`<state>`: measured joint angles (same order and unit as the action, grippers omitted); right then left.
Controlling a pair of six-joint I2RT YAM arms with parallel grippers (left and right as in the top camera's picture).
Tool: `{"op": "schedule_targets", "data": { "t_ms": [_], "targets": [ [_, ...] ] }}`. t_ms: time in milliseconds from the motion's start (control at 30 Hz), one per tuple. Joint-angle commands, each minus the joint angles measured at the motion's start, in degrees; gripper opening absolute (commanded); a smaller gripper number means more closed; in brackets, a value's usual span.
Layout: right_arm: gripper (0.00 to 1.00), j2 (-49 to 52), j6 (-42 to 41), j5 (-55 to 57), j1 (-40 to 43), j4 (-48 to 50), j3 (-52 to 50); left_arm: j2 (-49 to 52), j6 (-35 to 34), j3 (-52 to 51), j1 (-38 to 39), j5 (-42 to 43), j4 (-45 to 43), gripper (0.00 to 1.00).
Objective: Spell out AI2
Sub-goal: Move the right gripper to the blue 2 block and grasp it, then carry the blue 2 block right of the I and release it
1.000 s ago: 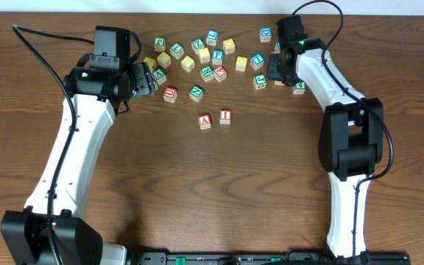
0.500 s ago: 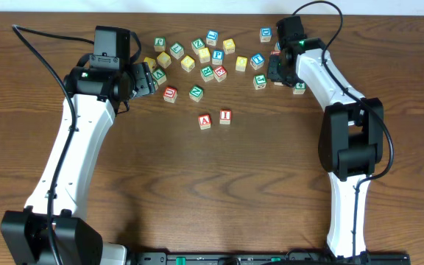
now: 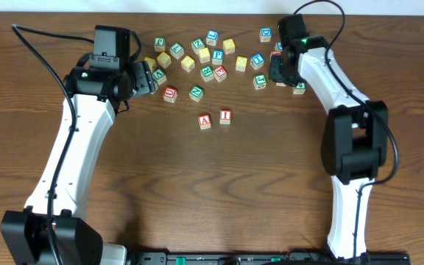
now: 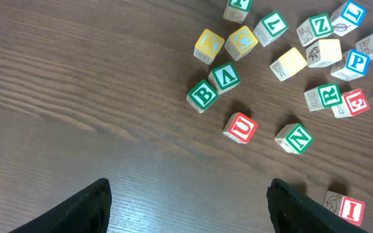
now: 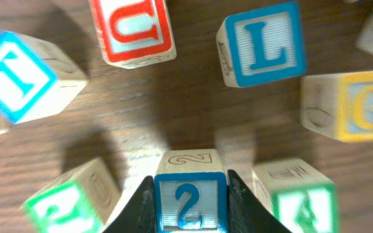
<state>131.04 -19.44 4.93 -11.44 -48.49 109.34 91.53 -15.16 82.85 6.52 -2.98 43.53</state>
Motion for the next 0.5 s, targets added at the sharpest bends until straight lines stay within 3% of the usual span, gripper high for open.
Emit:
{"op": "schedule_targets", "data": {
  "t_ms": [0,467],
  "targets": [
    [0.19,-8.33,1.11,-2.36,0.33,-1.38,0.15,0.7,0.31,0.52,-0.13,-0.7,-0.33,0.76],
    [0.15,-11.3,0.72,-8.72,-5.31,-13.92,-3.43,0.87,0.31,0.52,-0.13,-0.7,-0.74,0.76]
  ]
}}
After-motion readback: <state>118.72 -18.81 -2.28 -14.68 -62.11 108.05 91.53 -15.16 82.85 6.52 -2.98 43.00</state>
